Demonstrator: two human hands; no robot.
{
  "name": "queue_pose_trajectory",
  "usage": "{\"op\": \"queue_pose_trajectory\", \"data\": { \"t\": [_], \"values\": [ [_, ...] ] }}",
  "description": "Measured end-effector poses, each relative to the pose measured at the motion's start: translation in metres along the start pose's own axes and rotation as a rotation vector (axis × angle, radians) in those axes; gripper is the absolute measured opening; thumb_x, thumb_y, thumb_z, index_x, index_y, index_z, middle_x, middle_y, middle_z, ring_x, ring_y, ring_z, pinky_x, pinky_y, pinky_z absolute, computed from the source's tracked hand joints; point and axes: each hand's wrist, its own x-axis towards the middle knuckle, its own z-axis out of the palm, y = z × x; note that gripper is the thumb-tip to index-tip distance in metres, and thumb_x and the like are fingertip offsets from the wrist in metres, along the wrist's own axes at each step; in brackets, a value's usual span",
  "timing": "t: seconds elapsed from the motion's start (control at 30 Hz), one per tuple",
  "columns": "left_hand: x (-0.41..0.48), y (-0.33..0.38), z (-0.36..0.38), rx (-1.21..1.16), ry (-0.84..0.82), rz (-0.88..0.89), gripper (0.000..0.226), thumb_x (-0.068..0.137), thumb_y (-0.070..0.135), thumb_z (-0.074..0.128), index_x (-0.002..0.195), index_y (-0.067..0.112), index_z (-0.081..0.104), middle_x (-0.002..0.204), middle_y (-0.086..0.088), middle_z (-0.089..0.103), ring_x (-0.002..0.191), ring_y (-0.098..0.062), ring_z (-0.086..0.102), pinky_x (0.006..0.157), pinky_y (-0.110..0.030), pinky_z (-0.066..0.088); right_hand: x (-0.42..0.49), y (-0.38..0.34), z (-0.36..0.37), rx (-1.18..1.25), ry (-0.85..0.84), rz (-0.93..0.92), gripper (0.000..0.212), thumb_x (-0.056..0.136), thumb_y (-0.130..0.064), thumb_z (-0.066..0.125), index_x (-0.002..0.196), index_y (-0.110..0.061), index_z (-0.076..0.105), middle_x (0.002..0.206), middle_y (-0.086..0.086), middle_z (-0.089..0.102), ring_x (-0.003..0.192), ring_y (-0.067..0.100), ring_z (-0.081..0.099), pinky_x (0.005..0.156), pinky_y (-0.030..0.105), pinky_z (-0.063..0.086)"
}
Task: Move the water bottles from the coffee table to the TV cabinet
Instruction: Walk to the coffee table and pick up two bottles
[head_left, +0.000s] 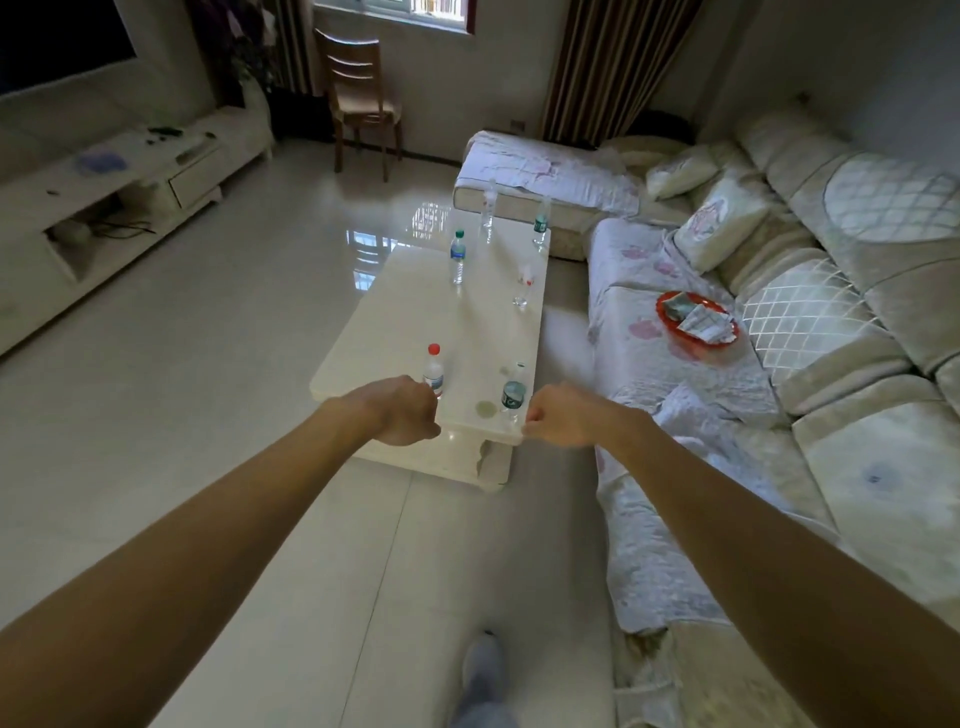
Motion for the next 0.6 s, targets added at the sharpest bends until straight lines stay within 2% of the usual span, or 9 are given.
{"op": "queue_pose_trajectory", "data": {
  "t": [0.07, 0.13, 0.2, 0.33, 0.43, 0.6],
  "values": [
    [0.027, -0.007, -0.007, -0.005, 0.001, -0.017, 0.033, 0.096, 0.033, 0.049, 0.116, 0.009, 0.062, 0.114, -0.011, 0.064, 0.096, -0.024, 0.060, 0.081, -0.031, 0.047, 0.022, 0.008, -0.007, 0.005, 0.013, -0.002, 0.028, 0.087, -0.027, 0.054, 0.086, -0.005, 0.071, 0.086, 0.009, 0.069, 0.078, 0.025, 0.064, 0.071, 0.035, 0.052],
    [0.056, -0.011, -0.016, 0.000, 0.005, -0.038, 0.033, 0.096, 0.033, 0.049, 0.113, 0.009, 0.063, 0.111, -0.011, 0.065, 0.097, -0.025, 0.062, 0.081, -0.031, 0.048, 0.045, 0.019, -0.018, 0.032, 0.017, -0.003, 0.029, 0.090, -0.028, 0.053, 0.074, -0.007, 0.064, 0.070, 0.004, 0.058, 0.063, 0.020, 0.054, 0.062, 0.032, 0.045],
    [0.075, -0.012, -0.022, 0.002, -0.007, -0.049, 0.032, 0.096, 0.033, 0.049, 0.113, 0.010, 0.063, 0.110, -0.010, 0.065, 0.097, -0.025, 0.063, 0.080, -0.031, 0.049, 0.063, 0.028, -0.026, 0.055, 0.015, -0.005, 0.032, 0.091, -0.029, 0.054, 0.065, -0.010, 0.057, 0.064, 0.001, 0.050, 0.059, 0.018, 0.048, 0.060, 0.031, 0.041],
    [0.126, -0.005, -0.039, -0.012, -0.036, -0.032, 0.030, 0.096, 0.031, 0.049, 0.117, 0.010, 0.055, 0.111, -0.012, 0.063, 0.091, -0.025, 0.059, 0.079, -0.032, 0.048, 0.112, 0.055, -0.048, 0.069, -0.013, 0.004, 0.027, 0.087, -0.029, 0.058, 0.065, -0.013, 0.058, 0.068, 0.004, 0.056, 0.066, 0.024, 0.055, 0.062, 0.035, 0.046],
    [0.161, -0.003, -0.050, -0.012, -0.046, -0.030, 0.032, 0.096, 0.033, 0.048, 0.112, 0.008, 0.062, 0.108, -0.012, 0.063, 0.087, -0.024, 0.058, 0.073, -0.030, 0.045, 0.144, 0.075, -0.057, 0.077, -0.030, 0.014, 0.026, 0.086, -0.028, 0.057, 0.075, -0.007, 0.066, 0.079, 0.009, 0.065, 0.073, 0.028, 0.063, 0.064, 0.036, 0.051],
    [0.206, -0.007, -0.070, -0.022, -0.069, -0.016, 0.032, 0.096, 0.031, 0.047, 0.110, 0.006, 0.064, 0.099, -0.008, 0.057, 0.085, -0.024, 0.056, 0.073, -0.029, 0.044, 0.182, 0.096, -0.062, 0.068, -0.067, 0.030, 0.030, 0.088, -0.028, 0.053, 0.071, -0.005, 0.059, 0.070, 0.006, 0.056, 0.059, 0.024, 0.050, 0.053, 0.030, 0.037]
  ]
}}
